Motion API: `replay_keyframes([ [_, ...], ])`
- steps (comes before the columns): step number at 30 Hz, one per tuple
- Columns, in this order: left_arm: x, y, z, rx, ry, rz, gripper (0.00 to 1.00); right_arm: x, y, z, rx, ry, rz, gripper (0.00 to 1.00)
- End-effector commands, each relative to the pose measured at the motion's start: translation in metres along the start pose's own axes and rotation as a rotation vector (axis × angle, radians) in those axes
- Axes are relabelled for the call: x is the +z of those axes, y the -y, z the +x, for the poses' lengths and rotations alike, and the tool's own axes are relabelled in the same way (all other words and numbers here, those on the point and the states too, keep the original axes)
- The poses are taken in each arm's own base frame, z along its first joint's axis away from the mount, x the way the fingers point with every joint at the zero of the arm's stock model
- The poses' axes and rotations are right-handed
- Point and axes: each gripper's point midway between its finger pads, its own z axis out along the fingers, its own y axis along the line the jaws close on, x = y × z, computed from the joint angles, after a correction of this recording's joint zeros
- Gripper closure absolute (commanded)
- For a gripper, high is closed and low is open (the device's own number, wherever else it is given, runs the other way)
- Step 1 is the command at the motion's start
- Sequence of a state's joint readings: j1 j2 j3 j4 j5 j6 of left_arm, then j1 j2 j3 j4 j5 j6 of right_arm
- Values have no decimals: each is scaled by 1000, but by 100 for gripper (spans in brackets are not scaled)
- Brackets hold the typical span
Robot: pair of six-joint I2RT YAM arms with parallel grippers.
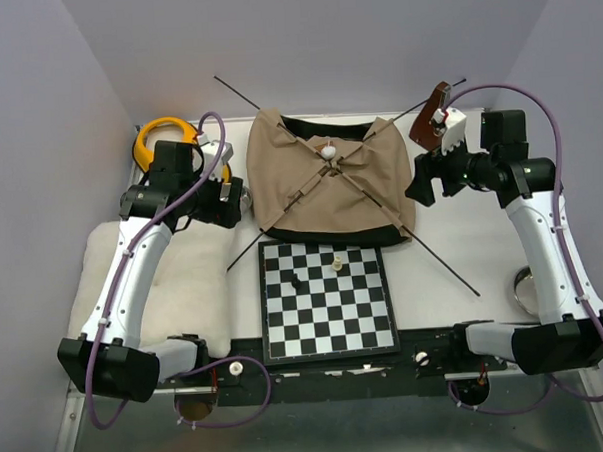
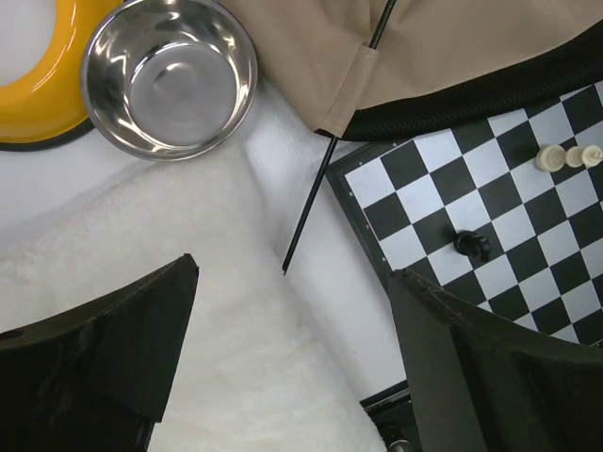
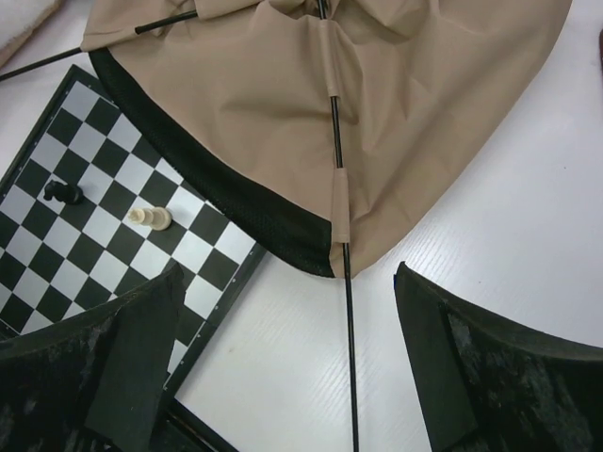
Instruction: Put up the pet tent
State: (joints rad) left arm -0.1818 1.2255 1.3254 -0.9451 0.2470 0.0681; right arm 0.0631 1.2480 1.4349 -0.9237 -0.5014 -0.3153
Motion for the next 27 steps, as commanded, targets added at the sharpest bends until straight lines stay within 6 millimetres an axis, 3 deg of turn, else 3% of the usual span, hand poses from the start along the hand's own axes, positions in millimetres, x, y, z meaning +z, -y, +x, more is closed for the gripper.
replay_keyframes([
  [1,-6,4,-5,105,-2,24,1,2,3,6,3,-44,-9,0],
  [11,34,24,77,310,-246,166,1,21,10,22,29,-127,-37,0],
  [21,81,35,120,371,-405,297,9,59,27,38,90,-226,-72,0],
  [27,102,29,130,387,-450,304,13,80,37,47,120,-270,-80,0],
])
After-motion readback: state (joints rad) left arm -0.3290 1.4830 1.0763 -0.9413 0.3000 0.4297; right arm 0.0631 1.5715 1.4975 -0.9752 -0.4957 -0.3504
